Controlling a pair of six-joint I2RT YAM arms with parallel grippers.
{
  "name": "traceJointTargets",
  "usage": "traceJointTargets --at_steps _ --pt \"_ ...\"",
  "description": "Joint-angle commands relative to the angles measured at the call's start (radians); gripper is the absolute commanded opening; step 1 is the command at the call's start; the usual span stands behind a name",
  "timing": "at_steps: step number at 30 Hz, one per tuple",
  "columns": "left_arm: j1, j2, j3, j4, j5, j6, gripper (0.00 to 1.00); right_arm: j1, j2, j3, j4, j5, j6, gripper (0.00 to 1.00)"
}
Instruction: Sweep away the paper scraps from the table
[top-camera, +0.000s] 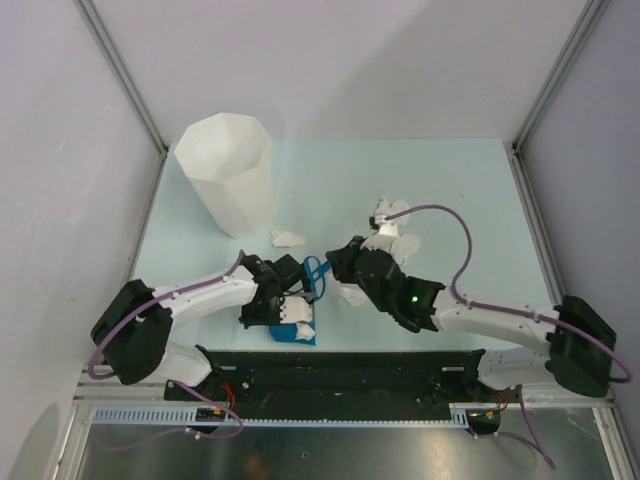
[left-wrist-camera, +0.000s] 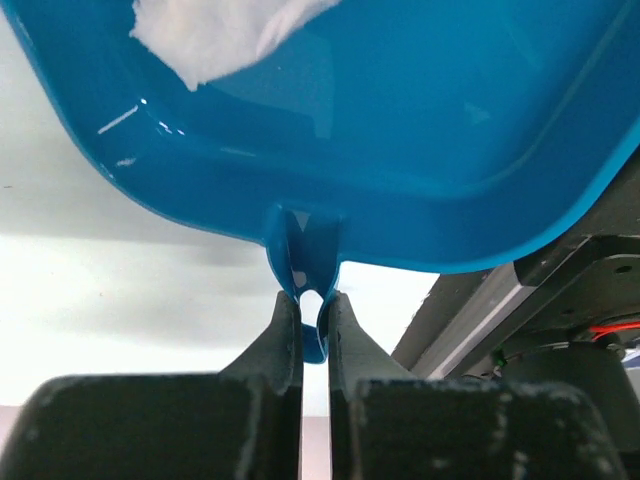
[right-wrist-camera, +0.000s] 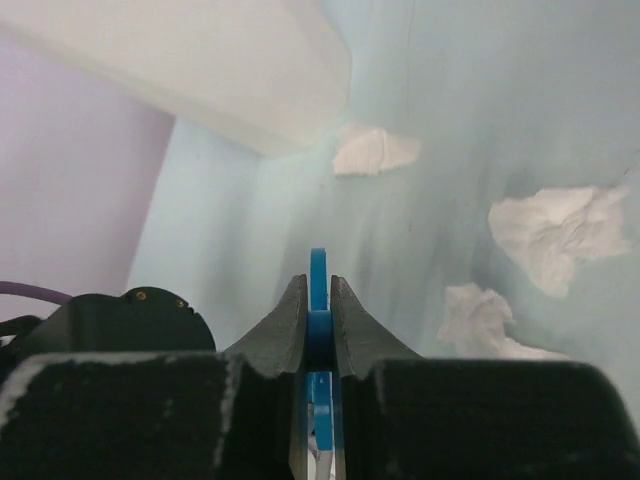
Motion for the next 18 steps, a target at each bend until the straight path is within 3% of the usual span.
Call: traceJointTargets --at_steps 1,10,18 --pt "0.063 -0.073 0.059 0.027 0.183 0.013 0.0 -0.013 -0.184 0.009 -0.055 0.107 -0.098 0.0" --pt "0.083 -0.125 0.21 0.038 0.286 -0.132 0.0 -0.117 -0.539 0.033 -0.274 0.363 -0.351 0.0" --pt "0.123 -0.127 0.515 0.014 0.294 -0.224 0.0 -0.244 -0.628 0.038 -0.415 0.258 -0.409 0.0"
